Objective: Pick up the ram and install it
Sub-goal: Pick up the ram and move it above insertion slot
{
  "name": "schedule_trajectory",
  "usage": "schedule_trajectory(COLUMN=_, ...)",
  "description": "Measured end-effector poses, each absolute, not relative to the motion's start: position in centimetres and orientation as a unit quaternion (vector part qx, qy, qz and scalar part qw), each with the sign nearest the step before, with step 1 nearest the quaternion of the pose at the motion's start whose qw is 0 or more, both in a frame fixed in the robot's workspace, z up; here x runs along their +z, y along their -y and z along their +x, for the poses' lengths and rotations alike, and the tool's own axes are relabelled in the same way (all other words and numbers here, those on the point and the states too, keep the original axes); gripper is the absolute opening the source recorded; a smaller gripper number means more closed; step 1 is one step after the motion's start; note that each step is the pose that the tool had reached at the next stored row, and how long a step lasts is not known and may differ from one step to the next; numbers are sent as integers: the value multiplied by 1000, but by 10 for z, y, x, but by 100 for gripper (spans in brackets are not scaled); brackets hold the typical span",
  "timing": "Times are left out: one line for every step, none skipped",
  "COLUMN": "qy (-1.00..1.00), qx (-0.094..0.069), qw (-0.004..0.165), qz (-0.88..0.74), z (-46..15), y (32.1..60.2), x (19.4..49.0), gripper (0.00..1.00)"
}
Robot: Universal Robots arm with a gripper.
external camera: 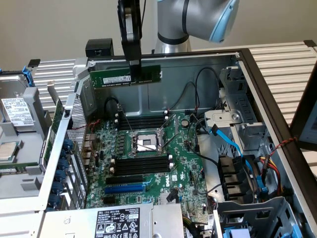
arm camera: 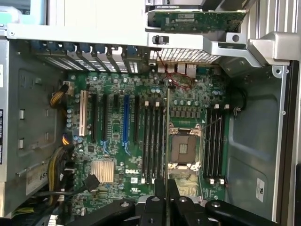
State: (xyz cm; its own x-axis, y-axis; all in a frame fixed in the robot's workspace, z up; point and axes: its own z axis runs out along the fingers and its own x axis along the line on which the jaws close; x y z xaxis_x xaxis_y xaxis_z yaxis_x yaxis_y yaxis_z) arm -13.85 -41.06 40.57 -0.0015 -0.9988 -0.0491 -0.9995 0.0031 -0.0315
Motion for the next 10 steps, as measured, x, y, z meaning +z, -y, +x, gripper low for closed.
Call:
schedule_trajectory(qy=-708, qx=6, qw=29, qz=-706, z=-138, y=410, x=406, gripper=14)
schedule_trajectory(qy=-708, qx=6, qw=29, qz=-705, z=-137, y=409, x=406, gripper=14)
schedule_trajectory(qy=-708, qx=6, qw=29, qz=-705, z=-137, y=407, x=405, gripper=14)
schedule_trajectory(qy=-709, qx=6, qw=29, qz=-705, z=-137, y=406, x=405, gripper=14)
schedule_trajectory(qy=-709, qx=6, qw=29, qz=-705, z=-137, y=404, x=405, gripper=14)
schedule_trajectory(qy=-709, qx=6, qw=29, qz=-705, z=-137, y=403, x=405, gripper=14)
schedule_trajectory(qy=-709, qx=6, qw=29, qz=-704, z=-137, y=403, x=405, gripper=14)
schedule_trajectory(qy=-710, qx=6, qw=29, qz=-704, z=-137, y=402, x=405, gripper=14)
schedule_trajectory(qy=-710, qx=6, qw=29, qz=-703, z=-137, y=402, x=405, gripper=14)
schedule_trajectory(qy=-711, qx=6, qw=29, qz=-702, z=-137, y=402, x=405, gripper=14)
